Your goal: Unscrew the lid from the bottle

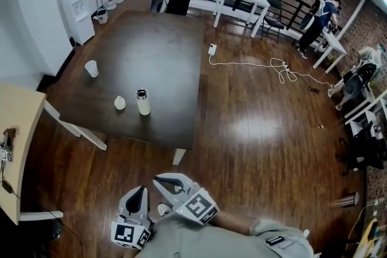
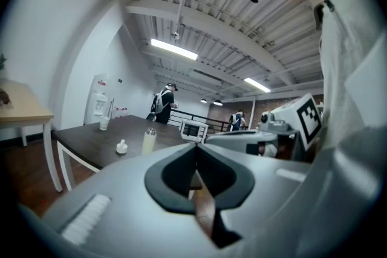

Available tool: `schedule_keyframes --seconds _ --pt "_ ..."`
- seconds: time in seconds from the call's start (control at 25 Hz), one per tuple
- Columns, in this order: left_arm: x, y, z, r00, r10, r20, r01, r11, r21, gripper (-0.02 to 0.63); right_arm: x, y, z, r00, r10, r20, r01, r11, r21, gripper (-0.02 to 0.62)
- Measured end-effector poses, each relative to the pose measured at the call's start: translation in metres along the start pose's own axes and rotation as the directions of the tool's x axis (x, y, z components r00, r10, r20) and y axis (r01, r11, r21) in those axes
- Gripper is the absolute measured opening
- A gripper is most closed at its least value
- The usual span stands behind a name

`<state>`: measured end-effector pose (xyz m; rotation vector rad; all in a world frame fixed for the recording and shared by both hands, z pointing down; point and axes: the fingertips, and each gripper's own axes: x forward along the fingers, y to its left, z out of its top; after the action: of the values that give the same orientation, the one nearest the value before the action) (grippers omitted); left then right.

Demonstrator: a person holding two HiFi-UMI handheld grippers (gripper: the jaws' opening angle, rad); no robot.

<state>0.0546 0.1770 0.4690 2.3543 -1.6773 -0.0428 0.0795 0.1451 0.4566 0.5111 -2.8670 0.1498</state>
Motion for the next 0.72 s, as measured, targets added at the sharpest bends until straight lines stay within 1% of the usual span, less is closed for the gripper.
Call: schedule_keyframes --seconds 0.08,0.24,0.48,0.6,0.72 --pt "-0.004 -0.015 -0.003 1.000 -0.009 0.014 0.009 1.000 0.009 0.003 -0.016 0.001 -0.005 1.000 -0.019 -0.006 0.019 1.000 0.000 0.002" --pt "-0.003 -0.037 -0.008 0.999 -0.018 0.026 0.018 1.000 0.018 0.003 -0.047 -0.005 -0.013 0.998 -0.064 0.012 0.063 0.998 0.003 0.002" --pt "0.017 -0.083 -0.014 0.998 -0.058 0.026 0.056 0.997 0.056 0.003 -0.104 -0.031 -0.020 0.988 -0.144 0.052 0.144 0.990 0.009 0.002" --pt "0.037 -0.120 -0.019 0.996 -0.086 0.034 0.085 0.996 0.042 0.003 -0.148 -0.048 -0.027 0.977 -0.201 0.070 0.201 0.980 0.009 0.002" --pt "0.060 -0.170 -0.022 0.989 -0.140 0.048 0.139 0.990 0.033 0.003 -0.199 -0.072 -0.040 0.960 -0.268 0.082 0.267 0.963 0.027 0.002"
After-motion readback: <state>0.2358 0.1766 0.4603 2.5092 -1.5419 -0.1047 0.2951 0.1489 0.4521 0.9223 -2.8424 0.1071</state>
